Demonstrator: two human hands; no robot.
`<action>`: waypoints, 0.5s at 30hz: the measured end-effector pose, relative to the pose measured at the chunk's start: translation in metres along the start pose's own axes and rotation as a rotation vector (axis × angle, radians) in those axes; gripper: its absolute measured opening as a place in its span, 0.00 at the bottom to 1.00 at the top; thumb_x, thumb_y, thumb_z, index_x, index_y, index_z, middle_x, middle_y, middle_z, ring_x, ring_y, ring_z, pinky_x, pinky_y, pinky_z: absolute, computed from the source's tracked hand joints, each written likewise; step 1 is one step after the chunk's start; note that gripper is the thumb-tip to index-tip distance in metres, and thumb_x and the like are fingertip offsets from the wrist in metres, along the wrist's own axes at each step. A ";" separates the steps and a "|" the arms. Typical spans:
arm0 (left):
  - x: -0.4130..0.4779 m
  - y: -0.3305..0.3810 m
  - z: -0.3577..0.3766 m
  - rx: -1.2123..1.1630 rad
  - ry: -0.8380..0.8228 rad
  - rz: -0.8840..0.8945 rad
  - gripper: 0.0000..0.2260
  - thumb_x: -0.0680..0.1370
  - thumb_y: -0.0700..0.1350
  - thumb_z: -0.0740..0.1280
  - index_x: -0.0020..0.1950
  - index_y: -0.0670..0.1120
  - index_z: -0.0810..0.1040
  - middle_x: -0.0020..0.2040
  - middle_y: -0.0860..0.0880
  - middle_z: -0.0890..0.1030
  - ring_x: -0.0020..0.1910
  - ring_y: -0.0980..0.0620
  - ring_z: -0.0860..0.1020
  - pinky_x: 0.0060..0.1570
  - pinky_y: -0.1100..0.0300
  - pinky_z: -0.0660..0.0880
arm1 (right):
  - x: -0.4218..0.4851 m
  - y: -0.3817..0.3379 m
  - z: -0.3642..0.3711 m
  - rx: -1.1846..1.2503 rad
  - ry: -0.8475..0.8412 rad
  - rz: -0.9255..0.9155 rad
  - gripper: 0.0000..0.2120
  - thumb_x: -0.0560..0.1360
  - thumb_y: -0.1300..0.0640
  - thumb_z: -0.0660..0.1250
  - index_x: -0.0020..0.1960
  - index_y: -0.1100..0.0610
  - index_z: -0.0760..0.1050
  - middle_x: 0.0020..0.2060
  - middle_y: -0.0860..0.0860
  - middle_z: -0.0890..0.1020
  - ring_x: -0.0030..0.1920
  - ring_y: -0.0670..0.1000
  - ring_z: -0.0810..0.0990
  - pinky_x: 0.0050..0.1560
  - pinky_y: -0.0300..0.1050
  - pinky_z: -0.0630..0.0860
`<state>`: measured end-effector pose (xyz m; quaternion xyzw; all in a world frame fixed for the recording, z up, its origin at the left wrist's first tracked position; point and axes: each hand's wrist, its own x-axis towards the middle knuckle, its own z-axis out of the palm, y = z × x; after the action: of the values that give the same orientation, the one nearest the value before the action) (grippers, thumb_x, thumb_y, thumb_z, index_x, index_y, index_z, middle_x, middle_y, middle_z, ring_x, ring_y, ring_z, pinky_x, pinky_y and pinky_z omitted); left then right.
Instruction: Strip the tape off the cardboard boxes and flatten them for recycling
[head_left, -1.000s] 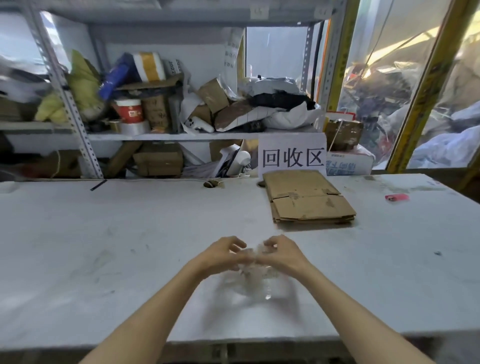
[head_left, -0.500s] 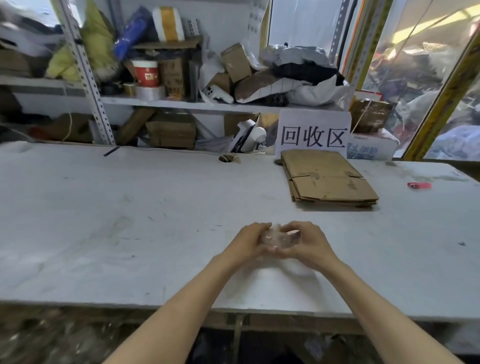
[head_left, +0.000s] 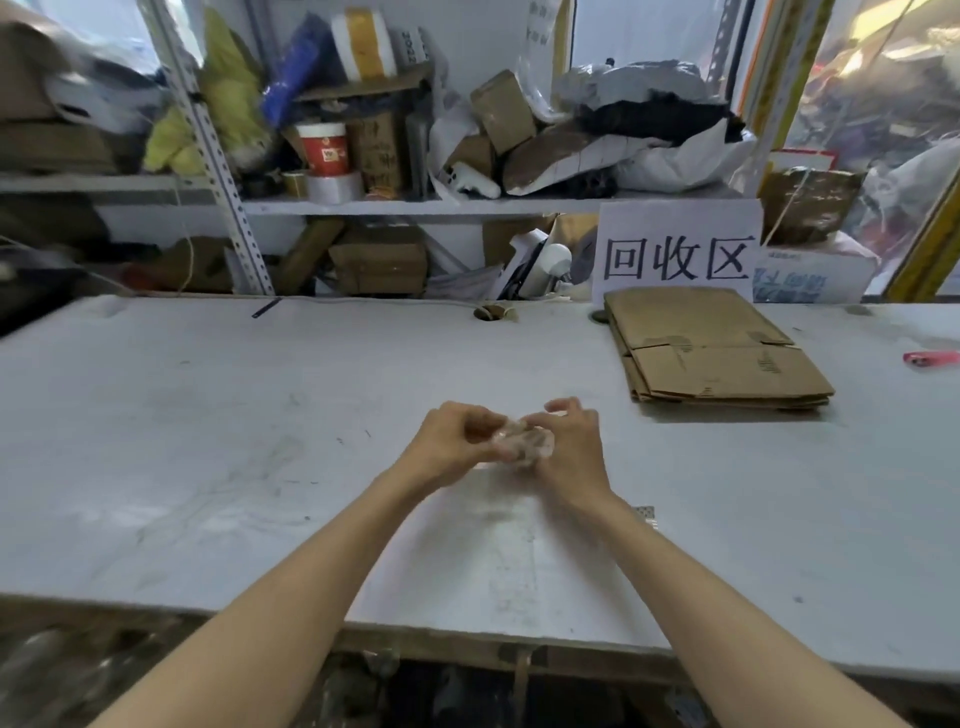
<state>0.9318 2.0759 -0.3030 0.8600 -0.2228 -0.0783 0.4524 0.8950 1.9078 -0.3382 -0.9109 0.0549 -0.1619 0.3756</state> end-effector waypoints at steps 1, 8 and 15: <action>-0.001 -0.003 0.002 -0.040 0.050 -0.029 0.16 0.68 0.42 0.80 0.54 0.44 0.85 0.44 0.53 0.85 0.45 0.58 0.84 0.44 0.67 0.77 | 0.001 0.001 0.002 -0.001 -0.039 0.001 0.11 0.72 0.59 0.70 0.53 0.51 0.81 0.51 0.48 0.69 0.56 0.51 0.66 0.55 0.35 0.69; 0.015 0.005 0.025 -0.013 0.216 -0.080 0.17 0.61 0.38 0.84 0.47 0.42 0.85 0.45 0.49 0.83 0.44 0.50 0.83 0.47 0.60 0.79 | 0.000 0.002 -0.027 0.171 -0.131 0.137 0.21 0.68 0.51 0.73 0.59 0.55 0.77 0.46 0.51 0.83 0.47 0.50 0.82 0.44 0.42 0.78; 0.033 0.006 0.042 0.337 0.216 0.002 0.08 0.64 0.38 0.79 0.41 0.43 0.85 0.38 0.49 0.82 0.40 0.47 0.80 0.38 0.60 0.71 | 0.000 0.013 -0.015 0.215 0.026 0.163 0.05 0.67 0.55 0.76 0.42 0.53 0.86 0.34 0.46 0.85 0.38 0.44 0.83 0.44 0.44 0.80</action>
<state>0.9452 2.0271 -0.3199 0.9267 -0.1837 0.0530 0.3235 0.8904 1.8888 -0.3371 -0.8556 0.1161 -0.1478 0.4823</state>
